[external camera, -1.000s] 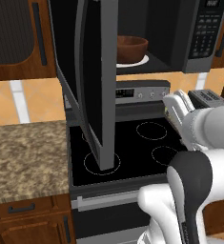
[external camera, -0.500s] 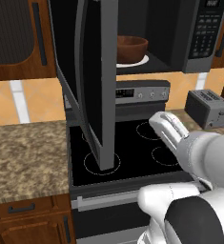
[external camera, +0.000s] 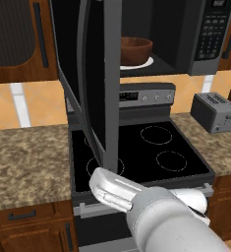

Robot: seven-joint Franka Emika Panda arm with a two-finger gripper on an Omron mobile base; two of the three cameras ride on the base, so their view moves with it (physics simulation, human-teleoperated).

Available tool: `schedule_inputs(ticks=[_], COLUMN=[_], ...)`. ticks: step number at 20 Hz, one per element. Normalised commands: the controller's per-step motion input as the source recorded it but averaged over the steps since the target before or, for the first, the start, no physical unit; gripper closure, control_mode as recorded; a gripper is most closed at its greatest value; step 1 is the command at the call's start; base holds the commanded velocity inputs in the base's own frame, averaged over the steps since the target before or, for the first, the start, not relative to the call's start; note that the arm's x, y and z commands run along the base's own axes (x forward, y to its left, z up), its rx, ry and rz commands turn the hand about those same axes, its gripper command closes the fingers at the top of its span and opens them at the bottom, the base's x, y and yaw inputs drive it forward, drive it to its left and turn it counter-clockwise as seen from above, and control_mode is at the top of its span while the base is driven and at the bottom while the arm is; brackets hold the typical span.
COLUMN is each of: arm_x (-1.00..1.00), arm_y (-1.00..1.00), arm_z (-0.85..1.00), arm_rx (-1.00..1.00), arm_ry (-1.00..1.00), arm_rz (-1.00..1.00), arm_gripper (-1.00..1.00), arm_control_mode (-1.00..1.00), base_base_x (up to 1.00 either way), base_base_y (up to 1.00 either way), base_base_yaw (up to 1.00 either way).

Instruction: Open the microwave, place the bowl with waffle inside the microwave, then close the microwave door and turn it on.

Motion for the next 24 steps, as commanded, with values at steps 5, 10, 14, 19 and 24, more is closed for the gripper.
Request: schedule_inputs(ticks=[5,10,14,19,24], arm_x=[-0.05,0.43,0.96,0.78,0.74], arm_y=[1.00,1.00,0.94,0.59,-0.05], arm_z=[0.08,0.12,0.25,0.16,0.00], arm_rx=[-0.39,-0.34,-0.24,-0.15,-0.01], arm_ry=[-0.15,-0.11,-0.09,-0.06,-0.03], arm_rz=[-0.02,-0.31,-0.53,-0.45,-0.09], arm_gripper=[-1.00,-1.00,-1.00,-1.00,-1.00], arm_control_mode=[-1.00,-1.00,-1.00,-1.00,-1.00], base_base_x=[0.00,0.00,0.00,0.00,0.00], base_base_y=[0.00,0.00,0.00,0.00,0.00], base_base_yaw=[0.00,0.00,0.00,0.00,0.00])
